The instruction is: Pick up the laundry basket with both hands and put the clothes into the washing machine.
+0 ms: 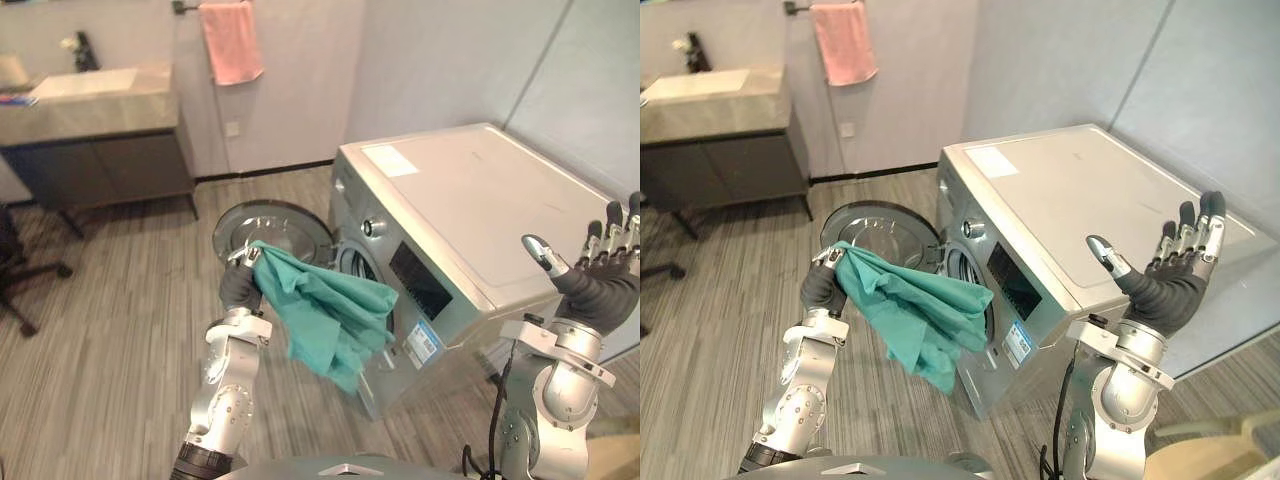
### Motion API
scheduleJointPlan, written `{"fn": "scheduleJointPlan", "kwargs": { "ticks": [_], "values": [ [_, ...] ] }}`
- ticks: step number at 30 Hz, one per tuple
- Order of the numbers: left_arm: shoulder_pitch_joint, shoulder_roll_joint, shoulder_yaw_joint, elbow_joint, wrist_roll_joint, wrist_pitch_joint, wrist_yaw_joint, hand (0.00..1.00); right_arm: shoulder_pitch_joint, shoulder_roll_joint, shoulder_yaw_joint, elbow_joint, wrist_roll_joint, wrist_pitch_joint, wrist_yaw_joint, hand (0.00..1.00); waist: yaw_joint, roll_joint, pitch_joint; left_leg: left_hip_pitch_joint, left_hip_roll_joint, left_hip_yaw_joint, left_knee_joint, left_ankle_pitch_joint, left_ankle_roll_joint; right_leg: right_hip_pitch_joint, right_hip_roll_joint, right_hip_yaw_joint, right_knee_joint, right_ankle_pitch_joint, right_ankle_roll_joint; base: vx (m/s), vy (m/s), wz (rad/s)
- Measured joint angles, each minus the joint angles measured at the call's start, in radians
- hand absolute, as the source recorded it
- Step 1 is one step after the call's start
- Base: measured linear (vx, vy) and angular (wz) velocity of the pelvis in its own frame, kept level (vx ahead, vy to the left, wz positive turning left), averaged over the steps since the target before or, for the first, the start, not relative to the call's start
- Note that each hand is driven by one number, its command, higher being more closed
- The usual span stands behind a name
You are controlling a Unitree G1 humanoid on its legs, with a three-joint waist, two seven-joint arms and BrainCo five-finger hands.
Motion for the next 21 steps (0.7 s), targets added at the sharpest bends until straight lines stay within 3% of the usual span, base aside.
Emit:
{"fn": "scheduleJointPlan", "kwargs": {
  "ticks": [2,4,5,6,7,8,9,10,12,14,16,17,18,20,21],
  "values": [
    [0.006,0.006,0.008,0.042,-0.001,0.01,0.002,1.0,-0.014,0.01,0.005,0.043,0.0,-0.004,0.002,0.0,0.002,-0.005,0.003,-0.013,-0.017,-0.035,-0.124,-0.065,0.007,0.004,-0.031,0.074,-0.028,0.015,0.026,0.23,0.267,-1.03],
    [0.028,0.006,0.025,0.066,-0.001,0.02,0.005,1.0,-0.041,0.009,0.02,0.136,0.0,-0.003,0.006,0.0,0.003,-0.011,0.007,0.001,-0.087,-0.147,-0.388,-0.11,-0.011,-0.004,-0.071,0.159,-0.048,0.027,0.047,0.22,0.455,-1.13],
    [0.044,0.004,0.044,0.069,-0.001,0.02,0.008,1.0,-0.046,0.008,0.037,0.163,0.0,-0.001,0.011,0.0,0.007,-0.002,0.003,0.038,-0.129,-0.229,-0.607,-0.091,0.0,-0.026,-0.086,0.205,-0.041,0.019,0.071,0.18,0.497,-1.15],
    [0.051,-0.003,0.048,0.069,-0.001,0.017,0.016,1.0,-0.045,0.006,0.039,0.16,0.001,-0.001,0.014,0.0,0.011,0.02,-0.003,0.069,-0.144,-0.277,-0.73,-0.028,0.025,-0.042,-0.083,0.223,-0.036,0.009,0.1,0.15,0.534,-1.21],
    [0.063,0.004,0.061,0.077,-0.001,0.017,0.029,1.0,-0.045,0.013,0.049,0.16,0.001,-0.002,0.021,0.0,0.007,0.029,-0.004,0.106,-0.168,-0.334,-0.796,-0.041,-0.146,-0.054,-0.095,0.27,-0.032,-0.013,0.144,0.15,0.439,-0.66],
    [0.068,0.007,0.092,0.088,-0.001,0.017,0.046,1.0,-0.039,0.033,0.053,0.166,0.002,0.001,0.023,0.0,-0.014,0.019,0.004,0.101,-0.171,-0.324,-0.785,-0.05,-0.173,-0.069,-0.082,0.278,0.011,-0.029,0.157,0.17,0.4,-0.54],
    [0.091,0.013,0.121,0.08,-0.001,0.015,0.052,1.0,-0.036,0.052,0.055,0.163,0.004,0.001,0.023,0.0,-0.01,-0.017,0.004,0.102,-0.2,-0.34,-0.759,-0.044,-0.186,-0.098,-0.053,0.274,0.06,-0.035,0.137,0.15,0.234,-0.37],
    [0.113,0.016,0.117,0.08,-0.001,0.01,0.058,1.0,-0.053,0.046,0.053,0.154,0.013,0.0,0.025,0.0,-0.002,-0.04,0.005,0.085,-0.255,-0.423,-0.692,-0.061,-0.176,-0.097,-0.083,0.279,0.055,-0.045,0.144,0.09,0.181,-0.44],
    [0.131,0.017,0.088,0.08,0.0,0.012,0.059,1.0,-0.075,0.047,0.052,0.149,0.021,-0.014,0.025,0.0,-0.001,-0.033,-0.011,0.072,-0.278,-0.44,-0.653,-0.132,-0.189,-0.086,-0.103,0.288,0.019,-0.034,0.165,0.03,0.235,-0.23],
    [0.133,0.023,0.06,0.081,0.0,0.019,0.044,1.0,-0.08,0.058,0.069,0.152,0.02,-0.008,0.025,0.0,0.009,-0.025,-0.007,0.074,-0.305,-0.388,-0.646,-0.187,-0.203,-0.098,-0.144,0.324,-0.003,-0.026,0.189,-0.01,0.347,-0.34],
    [0.136,0.033,0.051,0.09,0.0,0.021,0.042,1.0,-0.081,0.073,0.114,0.149,0.019,-0.004,0.025,0.0,0.012,-0.027,-0.009,0.075,-0.347,-0.332,-0.632,-0.209,-0.181,-0.104,-0.197,0.374,-0.048,-0.014,0.199,-0.04,0.346,-0.66],
    [0.136,0.045,0.037,0.092,0.0,0.022,0.041,1.0,-0.082,0.073,0.142,0.15,0.018,0.001,0.024,0.0,0.021,-0.034,-0.01,0.075,-0.37,-0.282,-0.628,-0.223,-0.165,-0.123,-0.231,0.411,-0.073,-0.001,0.181,-0.03,0.32,-0.93],
    [0.135,0.05,0.035,0.093,0.0,0.024,0.04,1.0,-0.09,0.072,0.161,0.15,0.018,0.004,0.023,0.0,0.027,-0.024,-0.018,0.074,-0.382,-0.236,-0.631,-0.231,-0.154,-0.152,-0.251,0.45,-0.082,0.024,0.173,-0.02,0.307,-1.12],
    [0.135,0.05,0.04,0.098,0.0,0.026,0.04,1.0,-0.116,0.07,0.203,0.152,0.017,0.015,0.023,0.0,0.037,-0.015,-0.021,0.073,-0.383,-0.155,-0.645,-0.235,-0.13,-0.218,-0.266,0.473,-0.088,0.123,0.19,-0.01,0.263,-1.29],
    [0.129,0.052,0.042,0.105,0.0,0.032,0.041,1.0,-0.139,0.069,0.229,0.155,-0.003,0.02,0.023,0.0,0.046,-0.006,-0.026,0.077,-0.373,-0.081,-0.673,-0.224,-0.11,-0.275,-0.266,0.448,-0.118,0.215,0.165,0.01,0.278,-1.77]
  ]
}}
